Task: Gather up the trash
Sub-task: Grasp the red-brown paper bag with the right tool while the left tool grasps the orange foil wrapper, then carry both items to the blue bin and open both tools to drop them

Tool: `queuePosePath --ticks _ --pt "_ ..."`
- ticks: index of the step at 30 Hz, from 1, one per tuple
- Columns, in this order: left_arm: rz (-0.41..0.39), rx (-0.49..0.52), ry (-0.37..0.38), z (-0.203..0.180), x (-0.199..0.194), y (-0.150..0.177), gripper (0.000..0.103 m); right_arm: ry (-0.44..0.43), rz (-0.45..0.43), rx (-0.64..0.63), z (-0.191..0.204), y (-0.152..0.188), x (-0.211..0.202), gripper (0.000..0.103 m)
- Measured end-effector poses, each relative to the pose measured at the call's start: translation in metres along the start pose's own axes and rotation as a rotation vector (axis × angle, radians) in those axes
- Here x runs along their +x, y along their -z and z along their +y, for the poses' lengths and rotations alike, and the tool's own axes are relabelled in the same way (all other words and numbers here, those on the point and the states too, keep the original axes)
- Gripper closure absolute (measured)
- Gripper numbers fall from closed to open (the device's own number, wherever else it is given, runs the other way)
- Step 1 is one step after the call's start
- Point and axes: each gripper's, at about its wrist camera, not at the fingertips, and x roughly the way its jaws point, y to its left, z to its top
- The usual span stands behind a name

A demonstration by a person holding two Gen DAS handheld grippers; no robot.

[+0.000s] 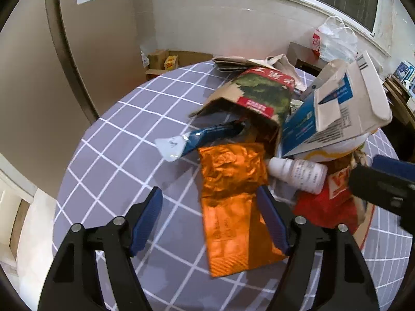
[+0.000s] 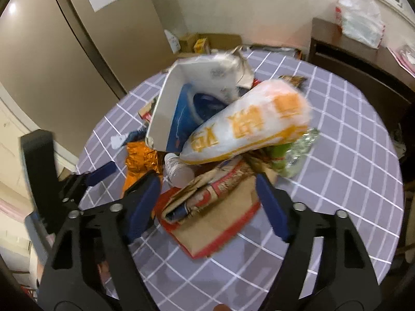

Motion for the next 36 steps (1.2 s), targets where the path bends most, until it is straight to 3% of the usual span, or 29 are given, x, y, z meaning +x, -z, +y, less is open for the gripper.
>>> queuePosePath --ticks 3,4,6,9,17,20,25,27,29,30,33,35,36 --pt "0.006 0.004 -0.012 0.000 0.001 -0.002 0.026 0.026 0.017 -0.009 0.002 0.001 0.013 0.051" --pt "0.005 0.009 -0.017 -0.001 0.002 -0.004 0.024 0.025 0.014 -0.010 0.000 0.002 0.014 0.062" --pt "0.007 0.022 -0.016 -0.004 0.006 -0.008 0.024 0.001 0.008 0.012 -0.008 0.005 0.008 0.069" --pt "0.009 0.044 0.005 -0.012 0.009 -0.012 0.025 -0.008 -0.002 0.028 -0.023 0.012 -0.005 0.071" --pt "-0.008 0.036 0.067 -0.018 0.004 -0.008 0.069 -0.032 -0.042 0.071 -0.058 0.033 -0.045 0.071" --pt "-0.004 0.003 0.101 -0.009 -0.002 -0.001 0.069 -0.036 -0.054 0.085 -0.065 0.038 -0.055 0.071" --pt "-0.002 -0.008 0.084 -0.003 -0.008 0.008 0.068 -0.041 -0.053 0.104 -0.075 0.044 -0.056 0.071" --pt "-0.004 -0.012 0.075 -0.001 -0.010 0.009 0.056 -0.044 -0.052 0.111 -0.078 0.045 -0.056 0.071" --pt "-0.015 -0.011 0.048 -0.001 -0.012 0.007 0.021 -0.047 -0.054 0.112 -0.079 0.045 -0.057 0.071" --pt "-0.031 -0.005 0.027 -0.003 -0.013 0.005 0.017 -0.049 -0.058 0.111 -0.079 0.045 -0.059 0.071" --pt "-0.033 0.028 0.039 -0.009 -0.007 -0.002 0.018 -0.049 -0.068 0.111 -0.082 0.045 -0.063 0.071" --pt "-0.003 0.056 0.050 -0.012 0.004 -0.002 0.044 -0.047 -0.077 0.115 -0.084 0.048 -0.067 0.071" --pt "-0.014 0.068 0.042 -0.014 0.003 -0.001 0.046 -0.046 -0.082 0.118 -0.085 0.048 -0.069 0.071"
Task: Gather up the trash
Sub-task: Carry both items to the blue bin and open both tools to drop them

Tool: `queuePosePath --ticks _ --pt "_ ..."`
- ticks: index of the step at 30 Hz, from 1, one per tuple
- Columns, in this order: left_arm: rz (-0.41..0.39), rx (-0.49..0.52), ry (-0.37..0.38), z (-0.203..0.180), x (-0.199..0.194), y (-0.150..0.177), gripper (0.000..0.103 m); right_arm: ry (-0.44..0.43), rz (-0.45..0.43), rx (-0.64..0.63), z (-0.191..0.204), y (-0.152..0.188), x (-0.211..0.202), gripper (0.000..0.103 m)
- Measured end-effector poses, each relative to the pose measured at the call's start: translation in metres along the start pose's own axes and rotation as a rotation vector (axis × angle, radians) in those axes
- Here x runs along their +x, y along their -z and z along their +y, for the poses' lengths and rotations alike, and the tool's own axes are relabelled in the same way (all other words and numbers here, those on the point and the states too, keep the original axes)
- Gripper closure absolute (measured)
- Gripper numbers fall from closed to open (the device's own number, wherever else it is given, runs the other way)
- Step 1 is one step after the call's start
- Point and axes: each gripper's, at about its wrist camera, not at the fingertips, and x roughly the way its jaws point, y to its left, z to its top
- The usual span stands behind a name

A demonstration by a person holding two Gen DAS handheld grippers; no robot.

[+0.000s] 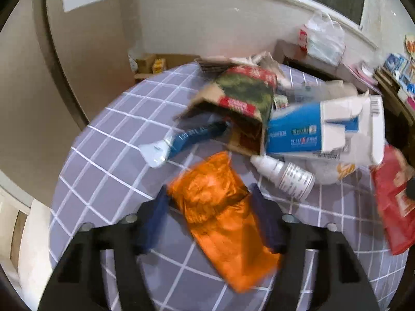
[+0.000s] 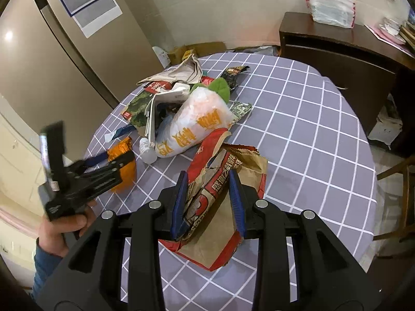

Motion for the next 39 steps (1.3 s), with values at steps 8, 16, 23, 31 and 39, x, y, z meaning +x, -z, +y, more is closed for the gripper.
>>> queuePosePath --ticks 8,16,23,31,39 --pt "-0.001 -0.034 0.081 0.003 -0.018 0.019 0.067 0.008 -0.037 0.037 -0.014 0.006 -0.020 0.071" --pt "-0.086 -0.050 0.119 -0.006 -0.072 0.024 0.067 -0.004 -0.092 0.079 -0.036 0.004 -0.042 0.071" --pt "-0.186 0.049 0.200 -0.065 -0.122 0.006 0.067 0.006 -0.177 0.143 -0.074 0.002 -0.078 0.071" --pt "-0.194 0.266 0.371 -0.204 -0.123 -0.015 0.067 0.114 -0.282 0.285 -0.165 0.014 -0.135 0.071" --pt "-0.038 0.519 0.466 -0.351 -0.069 0.001 0.066 0.259 -0.264 0.502 -0.281 0.057 -0.153 0.071"
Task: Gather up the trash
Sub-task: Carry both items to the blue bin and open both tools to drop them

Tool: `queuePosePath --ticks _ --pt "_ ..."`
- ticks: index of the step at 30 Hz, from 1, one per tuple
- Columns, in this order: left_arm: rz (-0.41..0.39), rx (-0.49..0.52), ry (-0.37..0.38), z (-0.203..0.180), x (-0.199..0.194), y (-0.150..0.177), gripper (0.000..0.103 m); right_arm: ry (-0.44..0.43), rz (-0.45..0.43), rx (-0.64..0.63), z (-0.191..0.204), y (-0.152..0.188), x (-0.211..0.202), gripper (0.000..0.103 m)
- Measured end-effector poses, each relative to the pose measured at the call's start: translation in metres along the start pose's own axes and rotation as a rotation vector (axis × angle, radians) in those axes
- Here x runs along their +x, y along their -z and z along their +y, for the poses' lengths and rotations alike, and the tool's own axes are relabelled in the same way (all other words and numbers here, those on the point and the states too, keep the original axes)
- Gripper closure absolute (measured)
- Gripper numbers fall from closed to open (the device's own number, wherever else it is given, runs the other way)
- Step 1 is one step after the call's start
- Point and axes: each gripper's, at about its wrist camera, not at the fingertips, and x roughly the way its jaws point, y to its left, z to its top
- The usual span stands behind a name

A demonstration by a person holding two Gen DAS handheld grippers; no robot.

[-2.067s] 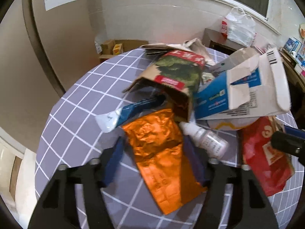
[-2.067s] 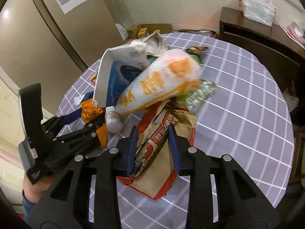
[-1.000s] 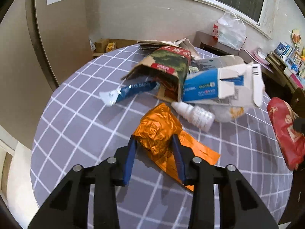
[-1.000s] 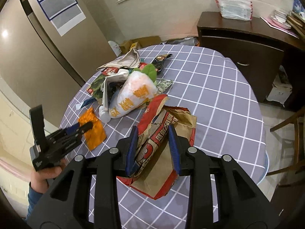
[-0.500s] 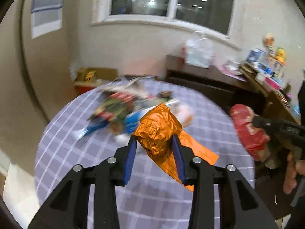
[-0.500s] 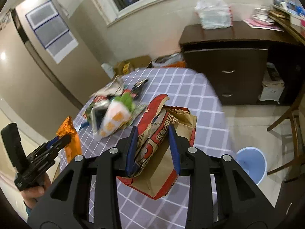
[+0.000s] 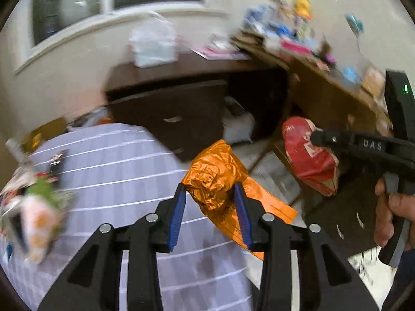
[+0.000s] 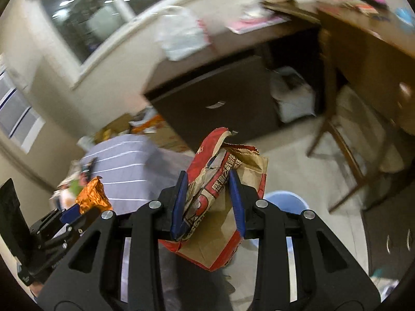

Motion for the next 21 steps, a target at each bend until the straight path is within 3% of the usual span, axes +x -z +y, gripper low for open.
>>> queuePosePath --ticks 5,14,15,16,17,19,21 --pt "0.150 0.114 0.027 -0.052 0.073 -0.006 0.066 0.064 0.070 0.084 -0.057 0.007 0.032 0.071" --pt "0.297 0.219 0.050 -0.095 0.146 -0.008 0.062 0.077 0.166 0.138 -0.100 0.018 0.081 0.067" --pt "0.315 0.226 0.052 -0.097 0.154 -0.008 0.059 0.077 0.172 0.144 -0.103 0.018 0.085 0.059" --pt "0.327 0.229 0.049 -0.097 0.157 -0.007 0.047 0.083 0.180 0.154 -0.107 0.019 0.090 0.048" --pt "0.330 0.226 0.037 -0.097 0.162 -0.009 0.029 0.088 0.185 0.162 -0.111 0.020 0.094 0.046" --pt "0.314 0.200 0.023 -0.092 0.163 -0.012 0.021 0.097 0.187 0.184 -0.119 0.021 0.096 0.036" --pt "0.307 0.177 0.032 -0.085 0.160 -0.015 0.019 0.103 0.180 0.203 -0.123 0.022 0.094 0.031"
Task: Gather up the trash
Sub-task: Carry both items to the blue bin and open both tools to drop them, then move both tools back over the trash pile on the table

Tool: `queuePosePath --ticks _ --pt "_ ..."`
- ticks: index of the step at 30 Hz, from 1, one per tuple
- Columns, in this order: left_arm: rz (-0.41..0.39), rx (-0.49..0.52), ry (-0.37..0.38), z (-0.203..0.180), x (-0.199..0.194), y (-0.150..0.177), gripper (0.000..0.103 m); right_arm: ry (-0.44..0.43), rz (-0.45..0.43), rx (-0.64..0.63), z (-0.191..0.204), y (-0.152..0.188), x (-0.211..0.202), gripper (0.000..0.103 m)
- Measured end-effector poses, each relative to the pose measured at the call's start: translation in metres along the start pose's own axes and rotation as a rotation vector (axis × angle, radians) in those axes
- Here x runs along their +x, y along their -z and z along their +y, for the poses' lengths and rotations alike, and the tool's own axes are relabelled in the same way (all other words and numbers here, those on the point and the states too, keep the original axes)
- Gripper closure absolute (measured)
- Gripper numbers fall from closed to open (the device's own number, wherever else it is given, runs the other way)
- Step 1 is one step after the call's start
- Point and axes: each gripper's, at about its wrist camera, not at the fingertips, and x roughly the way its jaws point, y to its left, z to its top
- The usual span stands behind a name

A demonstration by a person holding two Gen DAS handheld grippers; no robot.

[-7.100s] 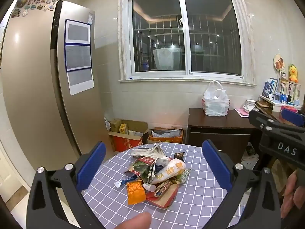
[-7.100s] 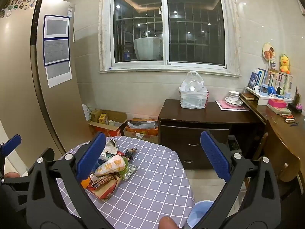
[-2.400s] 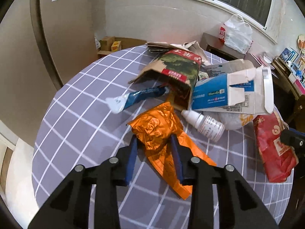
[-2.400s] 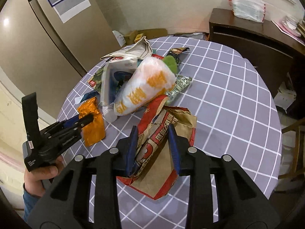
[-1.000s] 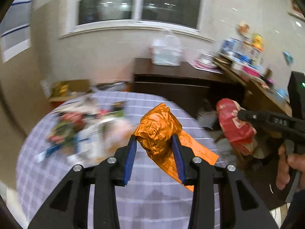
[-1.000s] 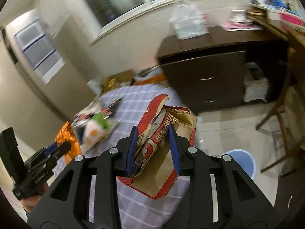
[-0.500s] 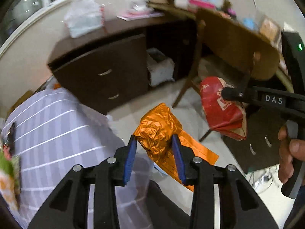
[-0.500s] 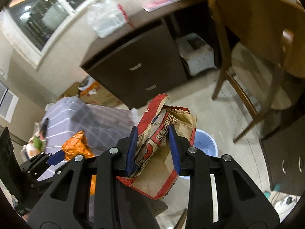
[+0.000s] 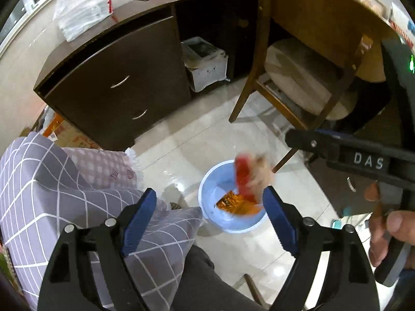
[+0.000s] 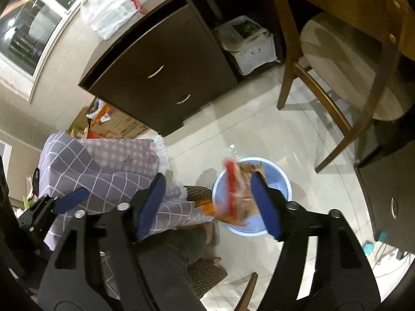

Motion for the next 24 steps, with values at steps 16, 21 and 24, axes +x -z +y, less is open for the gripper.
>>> queuePosePath --ticks 16,21,24 --pt "-0.250 -0.114 -0.059 0.037 -0.100 0.019 0.010 0.052 -0.129 -0.027 0.039 0.008 -0.049 0.006" --pt "-0.329 -0.152 -0.066 0.052 -0.138 0.037 0.010 0.019 -0.173 -0.088 0.077 0.008 -0.070 0.006" --pt "-0.365 -0.186 -0.073 0.065 -0.158 0.050 0.010 -0.003 -0.194 -0.136 0.104 0.010 -0.082 0.006"
